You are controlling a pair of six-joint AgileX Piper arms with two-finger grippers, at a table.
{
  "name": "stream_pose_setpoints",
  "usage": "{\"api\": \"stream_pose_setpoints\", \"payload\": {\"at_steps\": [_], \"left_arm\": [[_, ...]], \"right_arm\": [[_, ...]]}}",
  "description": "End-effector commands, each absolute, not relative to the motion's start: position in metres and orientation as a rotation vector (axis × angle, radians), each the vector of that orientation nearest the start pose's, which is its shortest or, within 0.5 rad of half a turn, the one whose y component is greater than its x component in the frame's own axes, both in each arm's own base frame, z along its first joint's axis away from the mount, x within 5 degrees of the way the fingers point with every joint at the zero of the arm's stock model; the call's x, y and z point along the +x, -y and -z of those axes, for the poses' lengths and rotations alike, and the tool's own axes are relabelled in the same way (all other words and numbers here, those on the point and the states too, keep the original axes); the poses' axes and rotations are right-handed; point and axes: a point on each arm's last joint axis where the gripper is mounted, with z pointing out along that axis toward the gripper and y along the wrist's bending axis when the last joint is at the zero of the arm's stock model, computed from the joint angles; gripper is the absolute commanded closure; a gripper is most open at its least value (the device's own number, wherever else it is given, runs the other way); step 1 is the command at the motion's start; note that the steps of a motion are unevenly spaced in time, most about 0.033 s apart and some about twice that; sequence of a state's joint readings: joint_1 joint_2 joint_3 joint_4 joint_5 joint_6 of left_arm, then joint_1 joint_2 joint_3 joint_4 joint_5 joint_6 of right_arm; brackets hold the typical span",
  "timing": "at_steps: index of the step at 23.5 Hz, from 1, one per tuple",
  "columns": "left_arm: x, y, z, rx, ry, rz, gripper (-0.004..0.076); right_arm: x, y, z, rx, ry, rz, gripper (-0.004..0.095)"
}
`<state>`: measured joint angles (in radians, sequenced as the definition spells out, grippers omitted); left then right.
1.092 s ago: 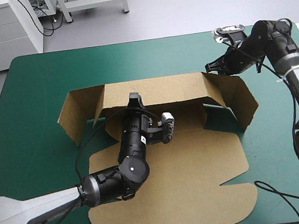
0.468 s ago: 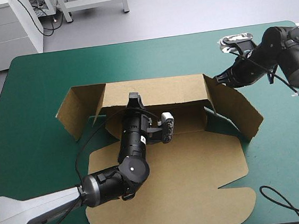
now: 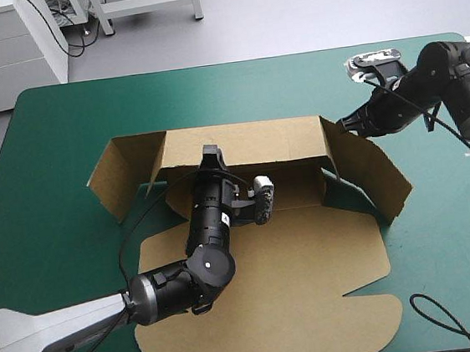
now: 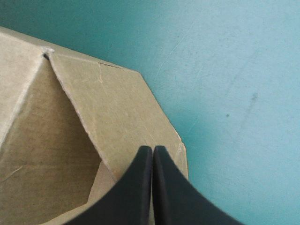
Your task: Fold the box
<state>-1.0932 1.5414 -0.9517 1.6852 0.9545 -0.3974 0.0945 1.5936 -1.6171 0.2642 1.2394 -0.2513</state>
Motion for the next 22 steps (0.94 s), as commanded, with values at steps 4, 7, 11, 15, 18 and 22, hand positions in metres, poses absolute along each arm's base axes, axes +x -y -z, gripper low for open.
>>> {"api": "stream_pose_setpoints", "payload": {"at_steps": [4, 7, 11, 15, 18, 22], "left_arm": [[0.210, 0.239, -0.320, 1.362, -1.088, -1.148, 0.0730], [0.218, 0.233, -0.321, 1.351, -1.112, -1.164, 0.0730], [0.227, 0.225, -0.321, 1.334, -1.140, -1.188, 0.0730], [0.228, 0.225, -0.320, 1.346, -1.136, -1.176, 0.0730], [0.228, 0.228, -0.319, 1.374, -1.122, -1.141, 0.0730], [0.228, 0.228, -0.319, 1.374, -1.120, -1.142, 0.0731]], "right_arm": [[0.314, -0.054, -0.396, -0.425, -2.568, -0.322, 0.0927], [0.314, -0.054, -0.396, -0.425, -2.568, -0.322, 0.0927], [0.314, -0.054, -0.396, -0.416, -2.572, -0.325, 0.0927], [0.314, -0.055, -0.396, -0.409, -2.571, -0.342, 0.0927], [0.316, -0.057, -0.394, -0.436, -2.556, -0.358, 0.0927], [0.320, -0.060, -0.363, -0.408, -2.540, -0.400, 0.0927]]}}
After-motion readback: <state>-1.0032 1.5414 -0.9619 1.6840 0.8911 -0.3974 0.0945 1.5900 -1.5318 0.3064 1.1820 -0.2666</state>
